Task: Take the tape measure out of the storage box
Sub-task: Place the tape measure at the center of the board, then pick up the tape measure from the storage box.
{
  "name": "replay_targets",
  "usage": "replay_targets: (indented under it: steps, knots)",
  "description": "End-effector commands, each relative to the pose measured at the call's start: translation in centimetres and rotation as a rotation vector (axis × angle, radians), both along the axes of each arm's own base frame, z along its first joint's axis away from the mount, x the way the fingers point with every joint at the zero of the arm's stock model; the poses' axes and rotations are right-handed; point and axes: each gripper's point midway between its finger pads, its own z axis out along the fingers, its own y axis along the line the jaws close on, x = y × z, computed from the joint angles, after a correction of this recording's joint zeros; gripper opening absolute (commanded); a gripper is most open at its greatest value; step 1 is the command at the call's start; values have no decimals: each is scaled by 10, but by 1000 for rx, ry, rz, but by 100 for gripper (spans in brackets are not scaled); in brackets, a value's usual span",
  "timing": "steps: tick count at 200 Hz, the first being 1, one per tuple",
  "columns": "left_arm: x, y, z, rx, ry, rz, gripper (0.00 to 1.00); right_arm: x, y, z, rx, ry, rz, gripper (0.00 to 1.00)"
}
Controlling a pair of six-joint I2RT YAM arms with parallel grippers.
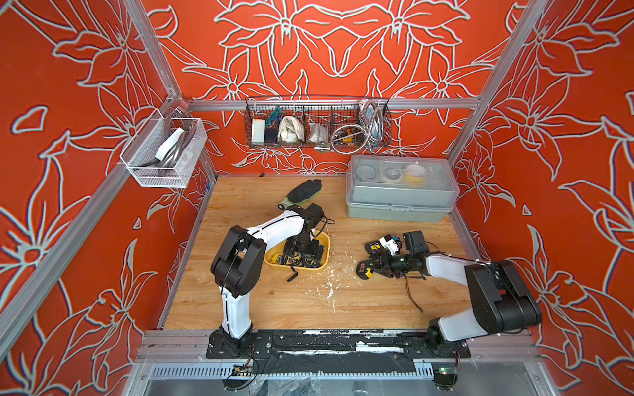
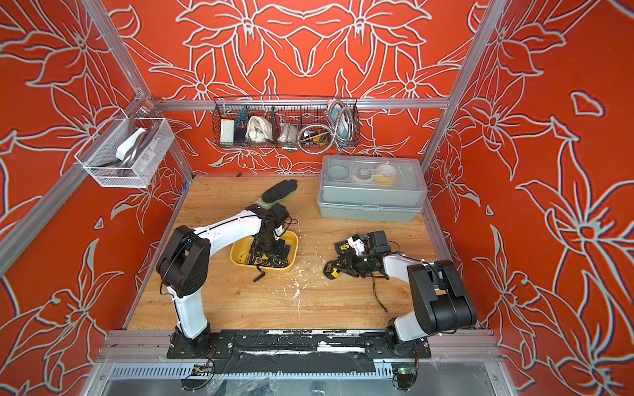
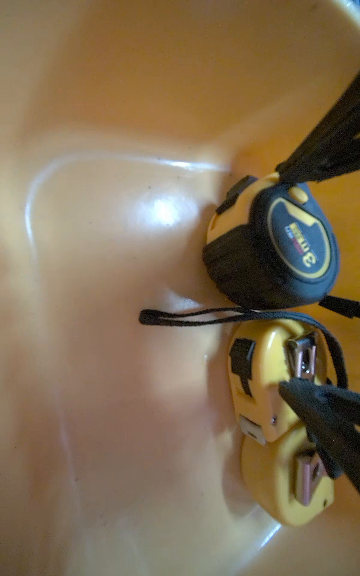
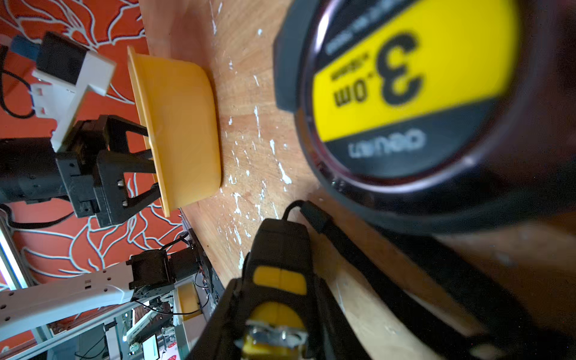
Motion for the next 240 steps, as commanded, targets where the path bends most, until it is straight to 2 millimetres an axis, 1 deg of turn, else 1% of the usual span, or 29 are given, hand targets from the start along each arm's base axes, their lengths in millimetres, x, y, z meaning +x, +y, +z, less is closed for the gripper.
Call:
replay_targets:
  steps: [1,13,27,31,35,65,87,108,120,135,148,177,194,222,240]
  knots:
    - [-3,-1,-9,25,35,1,99,5,-4,-11,-98,-1,5,53]
    - [-5,1,-13,37,46,0,99,7,-7,-5,-129,-18,20,74]
    - [-8,4,-16,52,55,-2,95,10,-10,9,-157,-62,30,90]
    - [-8,4,-17,56,55,-3,93,11,-11,12,-169,-73,31,98]
    - [-9,5,-17,60,58,-4,92,12,-12,15,-179,-80,32,100]
    - [-13,9,-18,72,61,-10,85,14,-19,38,-227,-133,30,100]
    - [-15,10,-19,73,66,-19,79,21,-22,68,-233,-234,0,100]
    - [-19,9,-21,77,83,-30,79,24,-23,92,-242,-314,12,100]
    - [-22,11,-23,90,92,-37,82,25,-23,99,-247,-342,26,100]
    - [-24,13,-26,113,100,-46,89,24,-23,100,-252,-352,36,100]
    - [-27,16,-28,136,109,-52,92,24,-22,99,-246,-350,43,100]
    - [-31,18,-28,170,110,-51,96,23,-18,95,-215,-346,35,100]
    - [-33,18,-29,176,108,-47,92,22,-17,93,-210,-345,31,100]
    - [-32,19,-33,190,108,-33,78,20,-14,94,-199,-353,39,100]
    - [-30,22,-31,199,89,-24,77,19,-12,97,-192,-366,39,100]
